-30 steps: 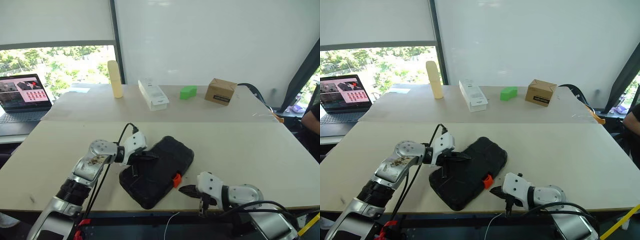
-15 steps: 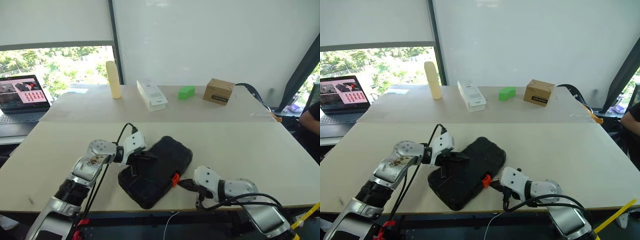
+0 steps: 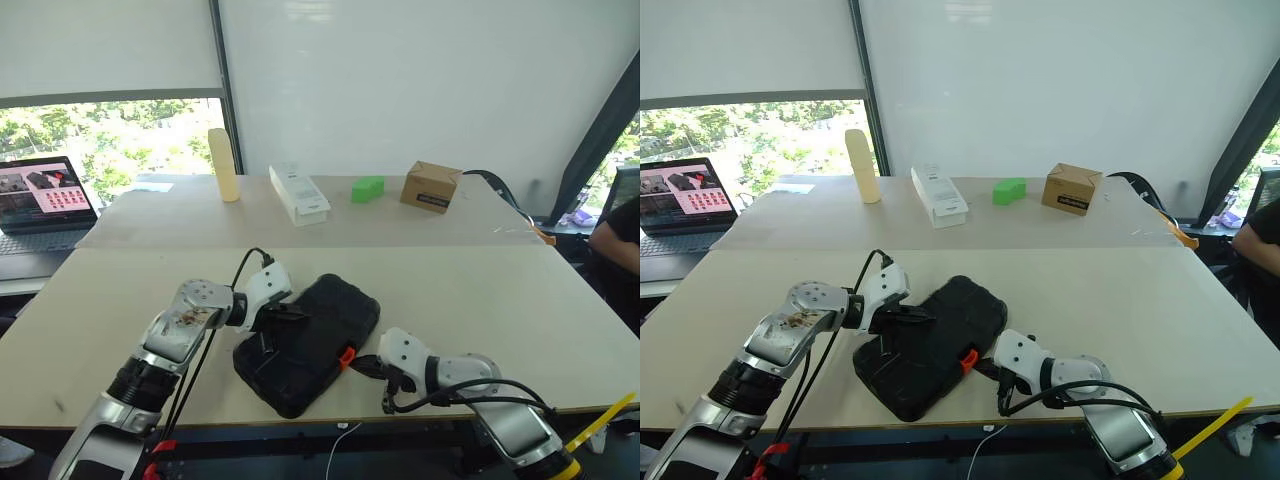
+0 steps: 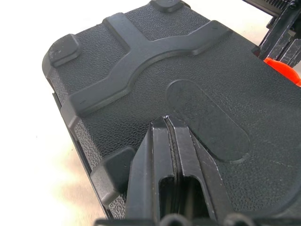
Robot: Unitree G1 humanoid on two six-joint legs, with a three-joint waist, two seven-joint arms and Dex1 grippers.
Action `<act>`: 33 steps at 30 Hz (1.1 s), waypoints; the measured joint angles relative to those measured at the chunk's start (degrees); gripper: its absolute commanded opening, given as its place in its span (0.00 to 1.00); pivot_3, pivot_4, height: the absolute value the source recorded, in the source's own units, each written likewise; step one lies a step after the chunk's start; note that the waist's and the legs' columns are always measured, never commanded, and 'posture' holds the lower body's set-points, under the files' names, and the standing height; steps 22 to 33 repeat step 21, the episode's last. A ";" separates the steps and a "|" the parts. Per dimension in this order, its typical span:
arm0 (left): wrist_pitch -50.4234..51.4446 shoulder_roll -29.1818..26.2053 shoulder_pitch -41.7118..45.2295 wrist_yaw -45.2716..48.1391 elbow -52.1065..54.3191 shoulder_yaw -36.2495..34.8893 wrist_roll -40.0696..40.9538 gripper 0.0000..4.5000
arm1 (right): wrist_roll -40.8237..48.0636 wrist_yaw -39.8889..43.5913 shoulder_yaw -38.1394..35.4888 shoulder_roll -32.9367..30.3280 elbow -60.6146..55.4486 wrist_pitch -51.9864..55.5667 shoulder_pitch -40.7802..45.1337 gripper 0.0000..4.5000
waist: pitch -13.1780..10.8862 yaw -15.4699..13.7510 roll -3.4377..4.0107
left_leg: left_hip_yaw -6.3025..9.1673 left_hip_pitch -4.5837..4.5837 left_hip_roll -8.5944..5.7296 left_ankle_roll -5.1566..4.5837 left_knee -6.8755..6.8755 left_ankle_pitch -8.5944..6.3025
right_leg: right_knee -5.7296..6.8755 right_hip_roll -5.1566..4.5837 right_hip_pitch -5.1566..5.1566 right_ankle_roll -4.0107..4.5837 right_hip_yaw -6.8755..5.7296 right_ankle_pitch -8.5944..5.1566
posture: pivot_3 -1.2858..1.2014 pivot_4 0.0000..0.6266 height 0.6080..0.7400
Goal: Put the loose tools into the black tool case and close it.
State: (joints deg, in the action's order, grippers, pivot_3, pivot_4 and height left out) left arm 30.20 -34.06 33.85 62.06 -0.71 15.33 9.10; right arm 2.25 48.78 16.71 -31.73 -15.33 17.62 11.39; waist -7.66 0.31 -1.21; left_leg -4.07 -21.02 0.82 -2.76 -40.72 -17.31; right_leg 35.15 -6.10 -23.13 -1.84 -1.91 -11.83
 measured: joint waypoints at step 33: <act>-31.80 -13.92 -37.36 6.99 -8.40 -30.69 8.81 0.98 | 19.45 19.18 -32.24 -12.02 5.52 -24.12 -22.83 1.00 | -0.35 -0.30 -0.15 | -0.19 -0.19 0.00 0.11 0.74 -0.09 | -0.18 -0.35 -0.56 0.16 -0.05 -0.24 | 0.52 0.24 1.00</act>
